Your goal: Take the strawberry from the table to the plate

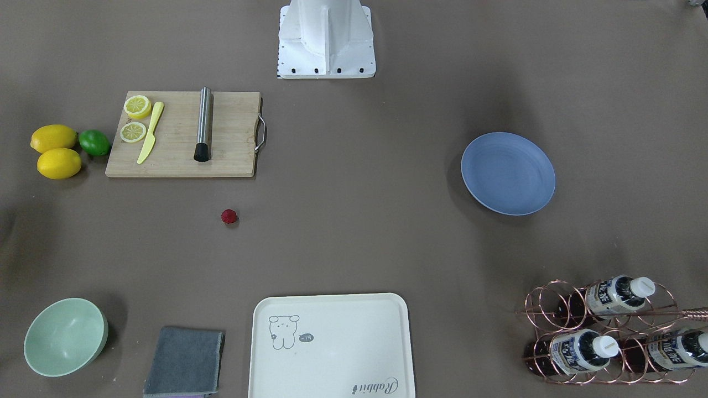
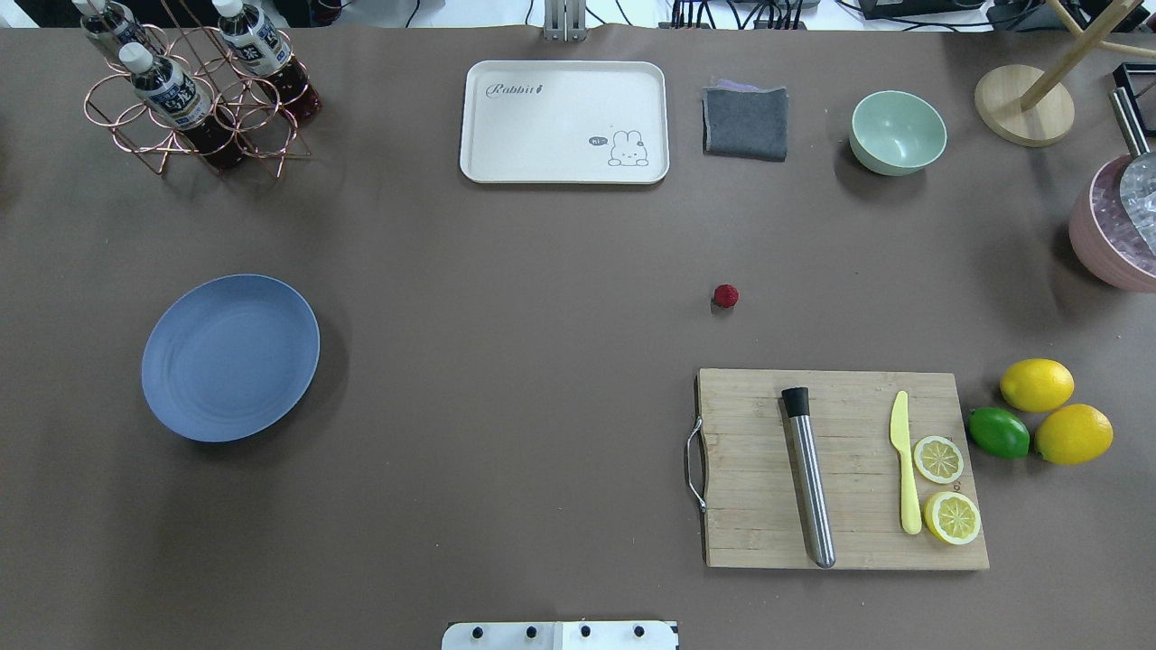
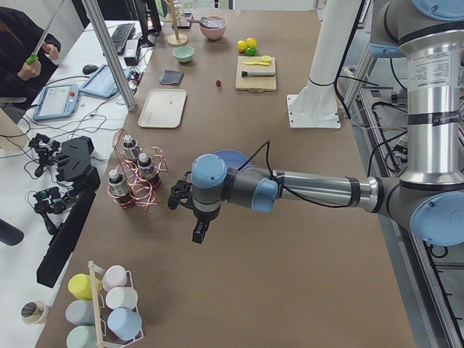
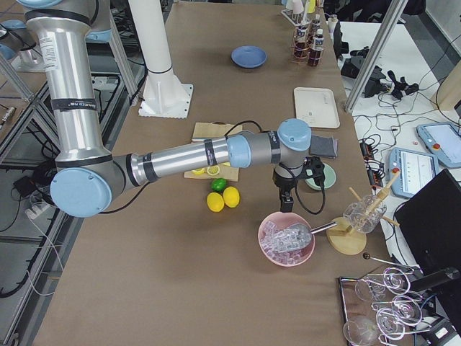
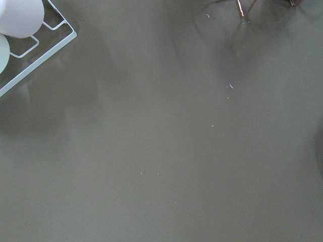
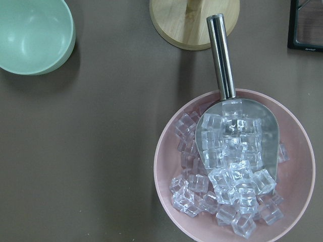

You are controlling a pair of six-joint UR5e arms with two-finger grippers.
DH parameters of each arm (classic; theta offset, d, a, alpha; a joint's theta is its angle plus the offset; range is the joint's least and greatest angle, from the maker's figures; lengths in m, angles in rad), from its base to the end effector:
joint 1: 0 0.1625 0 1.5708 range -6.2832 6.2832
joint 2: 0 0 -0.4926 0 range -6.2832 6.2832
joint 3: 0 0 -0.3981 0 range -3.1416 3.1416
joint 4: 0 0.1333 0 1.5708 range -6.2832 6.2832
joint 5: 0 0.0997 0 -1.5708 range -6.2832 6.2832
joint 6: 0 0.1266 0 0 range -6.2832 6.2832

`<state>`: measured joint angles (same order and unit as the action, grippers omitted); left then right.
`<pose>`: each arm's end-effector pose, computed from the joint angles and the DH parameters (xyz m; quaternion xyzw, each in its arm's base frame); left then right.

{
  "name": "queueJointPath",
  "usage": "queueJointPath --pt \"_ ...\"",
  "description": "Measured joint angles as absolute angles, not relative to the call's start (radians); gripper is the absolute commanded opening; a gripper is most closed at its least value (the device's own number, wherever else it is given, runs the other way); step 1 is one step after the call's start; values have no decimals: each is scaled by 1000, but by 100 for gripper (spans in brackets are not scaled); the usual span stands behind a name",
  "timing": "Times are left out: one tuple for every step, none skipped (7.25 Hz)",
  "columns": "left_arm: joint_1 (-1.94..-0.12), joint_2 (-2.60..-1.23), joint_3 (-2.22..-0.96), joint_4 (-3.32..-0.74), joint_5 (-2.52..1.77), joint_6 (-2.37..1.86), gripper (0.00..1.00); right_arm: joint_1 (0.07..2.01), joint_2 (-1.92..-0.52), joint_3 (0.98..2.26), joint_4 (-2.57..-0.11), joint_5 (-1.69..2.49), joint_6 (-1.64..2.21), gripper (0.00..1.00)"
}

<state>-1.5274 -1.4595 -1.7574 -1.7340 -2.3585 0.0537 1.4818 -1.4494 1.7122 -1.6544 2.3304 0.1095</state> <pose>-0.0236 -0.4617 0.6853 0.1118 0.3804 0.0901 0.9136 -0.0037 -0.5604 0.6206 0.0461 -0.3757 -0.0237 0.9253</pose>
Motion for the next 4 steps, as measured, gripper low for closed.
queueJointPath --pt "-1529 -1459 -1758 -1735 -2358 53 98 1481 -1454 1712 -1654 2331 126 100" --pt "-1536 -1459 -1762 -1735 -2360 53 98 1481 -1465 1707 -1655 2330 134 100" --pt "-1553 -1458 -1767 -1735 -2364 52 98 1481 -1481 1704 -1655 2329 135 100" --pt "-1568 -1455 -1768 -1734 -2365 52 98 1481 -1491 1704 -1654 2327 133 100"
